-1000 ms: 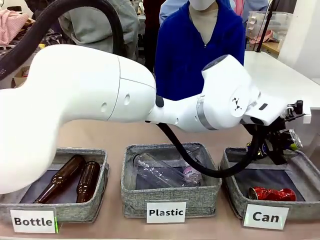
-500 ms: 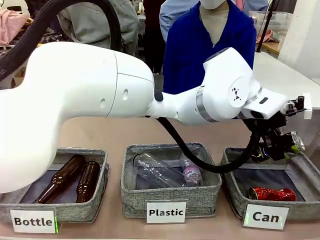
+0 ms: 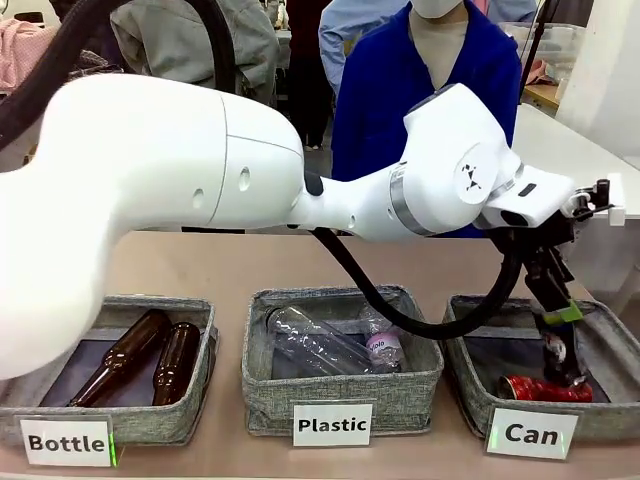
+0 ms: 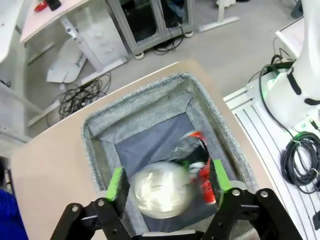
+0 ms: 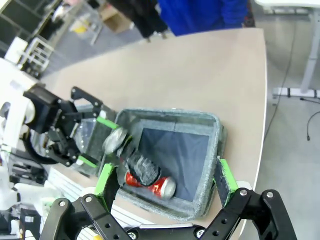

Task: Sort the can waste into the basket.
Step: Pick up the can waste from the table and place it in the right Fabric basket.

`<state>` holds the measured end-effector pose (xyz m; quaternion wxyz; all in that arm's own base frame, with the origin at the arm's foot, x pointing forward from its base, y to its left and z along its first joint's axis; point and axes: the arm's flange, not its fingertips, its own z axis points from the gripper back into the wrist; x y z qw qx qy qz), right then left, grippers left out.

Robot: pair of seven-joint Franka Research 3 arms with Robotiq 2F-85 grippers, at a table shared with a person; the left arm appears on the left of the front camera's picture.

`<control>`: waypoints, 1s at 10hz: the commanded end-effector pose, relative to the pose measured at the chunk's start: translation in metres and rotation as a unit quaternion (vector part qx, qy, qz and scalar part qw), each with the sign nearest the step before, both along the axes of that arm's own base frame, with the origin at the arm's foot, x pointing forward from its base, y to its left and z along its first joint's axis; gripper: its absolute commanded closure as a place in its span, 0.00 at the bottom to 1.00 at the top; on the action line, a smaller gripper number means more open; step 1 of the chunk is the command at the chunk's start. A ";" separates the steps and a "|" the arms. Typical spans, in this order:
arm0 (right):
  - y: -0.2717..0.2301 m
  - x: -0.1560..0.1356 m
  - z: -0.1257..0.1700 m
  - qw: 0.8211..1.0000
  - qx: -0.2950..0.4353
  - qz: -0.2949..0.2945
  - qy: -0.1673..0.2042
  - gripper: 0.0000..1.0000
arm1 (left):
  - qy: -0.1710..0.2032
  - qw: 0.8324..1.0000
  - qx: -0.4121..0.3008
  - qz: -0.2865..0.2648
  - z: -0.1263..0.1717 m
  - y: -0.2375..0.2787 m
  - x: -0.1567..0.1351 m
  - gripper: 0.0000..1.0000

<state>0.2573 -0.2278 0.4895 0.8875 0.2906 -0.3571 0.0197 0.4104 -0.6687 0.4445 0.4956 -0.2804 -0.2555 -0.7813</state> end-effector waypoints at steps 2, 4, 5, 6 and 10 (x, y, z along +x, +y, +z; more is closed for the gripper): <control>-0.002 0.003 0.004 1.000 0.000 -0.008 0.006 0.00 | 0.035 0.999 -0.005 -0.010 0.015 0.047 0.001 0.00; 0.011 0.011 0.003 1.000 0.002 0.023 0.007 0.00 | 0.062 0.998 0.004 -0.005 0.034 0.097 0.008 0.00; 0.026 0.029 0.006 0.999 0.000 0.030 0.020 0.00 | 0.106 0.994 0.015 -0.011 0.045 0.133 0.010 0.00; 0.049 0.057 0.012 0.999 0.015 0.023 0.018 0.00 | 0.190 0.981 0.029 -0.006 0.050 0.185 0.010 0.00; 0.164 0.139 0.028 0.989 0.084 0.121 0.020 0.00 | 0.306 0.939 -0.011 0.160 0.043 0.355 0.015 0.00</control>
